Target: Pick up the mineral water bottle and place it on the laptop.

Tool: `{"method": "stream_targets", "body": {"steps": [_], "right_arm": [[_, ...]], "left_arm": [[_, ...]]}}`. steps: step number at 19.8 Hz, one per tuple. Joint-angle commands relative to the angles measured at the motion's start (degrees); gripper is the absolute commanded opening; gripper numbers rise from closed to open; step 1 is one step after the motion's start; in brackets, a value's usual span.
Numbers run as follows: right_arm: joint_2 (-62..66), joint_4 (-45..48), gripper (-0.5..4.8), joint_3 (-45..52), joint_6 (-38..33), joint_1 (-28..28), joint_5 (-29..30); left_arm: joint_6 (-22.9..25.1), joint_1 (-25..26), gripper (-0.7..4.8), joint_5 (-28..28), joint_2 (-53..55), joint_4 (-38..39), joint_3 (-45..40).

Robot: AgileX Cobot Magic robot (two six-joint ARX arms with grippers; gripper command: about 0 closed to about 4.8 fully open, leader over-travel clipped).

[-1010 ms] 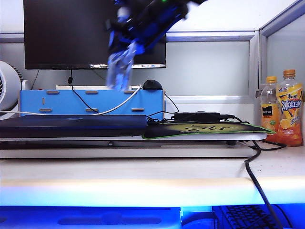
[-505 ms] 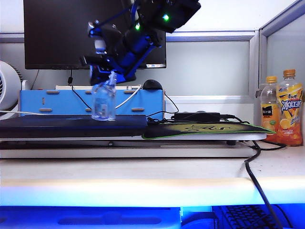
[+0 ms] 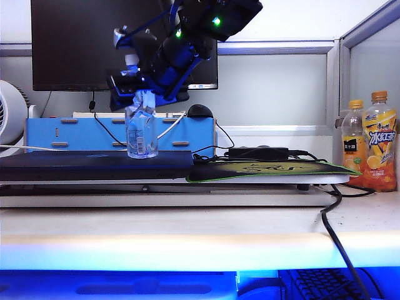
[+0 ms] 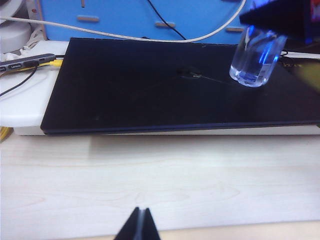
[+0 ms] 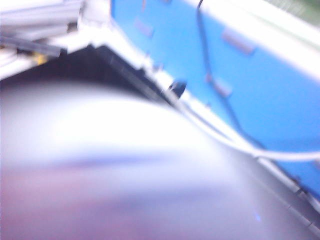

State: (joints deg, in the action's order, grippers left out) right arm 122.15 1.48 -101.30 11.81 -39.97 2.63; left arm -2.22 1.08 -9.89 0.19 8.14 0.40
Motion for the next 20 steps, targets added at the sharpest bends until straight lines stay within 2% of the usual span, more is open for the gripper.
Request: {"method": "stream_targets", "body": {"steps": [1,8,11,12,13,14,15,17,20], "right_arm": [[-0.31,2.75,4.31,-0.44,0.48,-0.09,-0.15],[-0.35,3.48,4.31,-6.99,1.9,-0.04,-0.66],[-1.4,2.58,4.19,-11.26,1.92,-0.04,-3.48],[-2.49,2.86,3.82,-11.41,1.92,-0.07,-4.2],[-3.8,3.06,2.99,-11.41,1.95,-0.04,-4.37],[-5.51,2.99,1.34,-11.41,1.95,-0.04,-4.46],[-8.5,1.79,0.04,-11.41,1.97,0.04,-4.92],[-13.16,-0.09,-0.01,-11.41,2.4,0.04,-7.26],[-25.9,-12.24,-0.01,-11.41,6.91,0.09,-12.63]], "left_arm": [[0.09,0.02,-0.02,-0.33,-0.11,0.35,0.0],[0.09,0.02,-0.02,-0.31,-0.11,0.35,0.0],[0.09,0.02,-0.02,-0.31,-0.11,0.35,0.0],[0.09,0.02,-0.02,-0.31,-0.11,0.35,0.0],[0.09,0.02,-0.02,-0.31,-0.11,0.35,0.0],[0.09,0.02,-0.02,-0.31,-0.11,0.33,0.0],[0.09,0.02,-0.02,-0.31,-0.11,0.33,0.0],[0.09,0.02,-0.02,-0.31,-0.11,0.37,0.0],[0.07,0.02,-0.02,-0.31,-0.11,0.35,0.0]]}}
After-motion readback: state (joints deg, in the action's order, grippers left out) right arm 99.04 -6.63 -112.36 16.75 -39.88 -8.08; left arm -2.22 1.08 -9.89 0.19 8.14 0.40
